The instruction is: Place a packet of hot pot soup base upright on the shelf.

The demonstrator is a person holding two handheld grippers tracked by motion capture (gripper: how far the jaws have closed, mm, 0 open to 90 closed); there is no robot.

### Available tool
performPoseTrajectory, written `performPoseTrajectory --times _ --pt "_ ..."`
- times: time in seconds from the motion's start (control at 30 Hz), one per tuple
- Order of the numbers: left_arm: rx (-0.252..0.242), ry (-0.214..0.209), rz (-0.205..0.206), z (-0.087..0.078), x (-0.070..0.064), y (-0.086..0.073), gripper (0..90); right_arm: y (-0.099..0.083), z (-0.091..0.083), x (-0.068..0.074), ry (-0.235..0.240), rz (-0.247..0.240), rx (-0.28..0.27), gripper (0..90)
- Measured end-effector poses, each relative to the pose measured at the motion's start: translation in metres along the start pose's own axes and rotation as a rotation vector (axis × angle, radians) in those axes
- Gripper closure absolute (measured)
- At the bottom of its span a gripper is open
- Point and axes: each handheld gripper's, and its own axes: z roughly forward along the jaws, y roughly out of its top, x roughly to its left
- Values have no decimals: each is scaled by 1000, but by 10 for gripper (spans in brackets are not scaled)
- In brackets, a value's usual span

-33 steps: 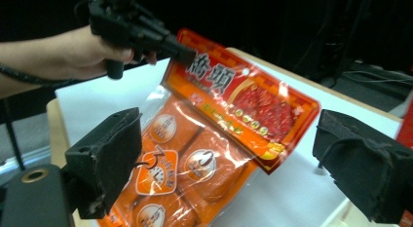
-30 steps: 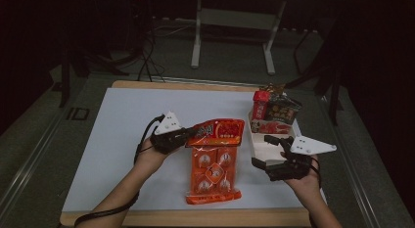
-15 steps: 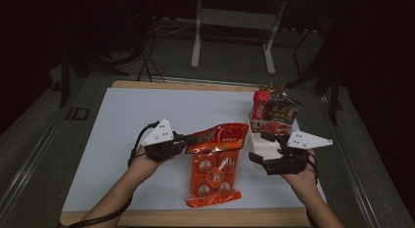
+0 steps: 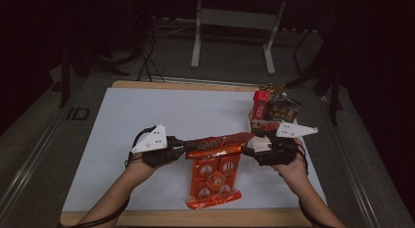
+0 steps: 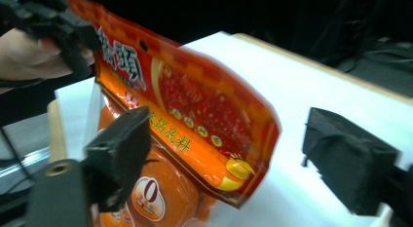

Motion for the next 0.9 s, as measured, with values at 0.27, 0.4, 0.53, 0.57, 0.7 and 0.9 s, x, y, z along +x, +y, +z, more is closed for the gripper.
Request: performPoseTrajectory --times 0.27,0.4,0.53,0.57,0.7,0.9 --pt "-13 -3 6 1 -3 1 900 -3 18 -10 27 -43 27 445" --pt "-13 -1 -8 1 -2 0 900 -4 22 -8 81 -67 39 576" --pt "-16 -8 -23 0 -2 -2 900 -3 20 -8 100 -69 53 741" --pt "-14 -3 -20 0 -3 -2 900 -3 20 -7 101 -73 62 774" --pt "-5 -3 -21 0 -4 0 900 -2 20 -5 100 -86 74 873" --pt "-16 -10 -24 -2 -6 4 900 5 13 -2 125 -73 77 900"
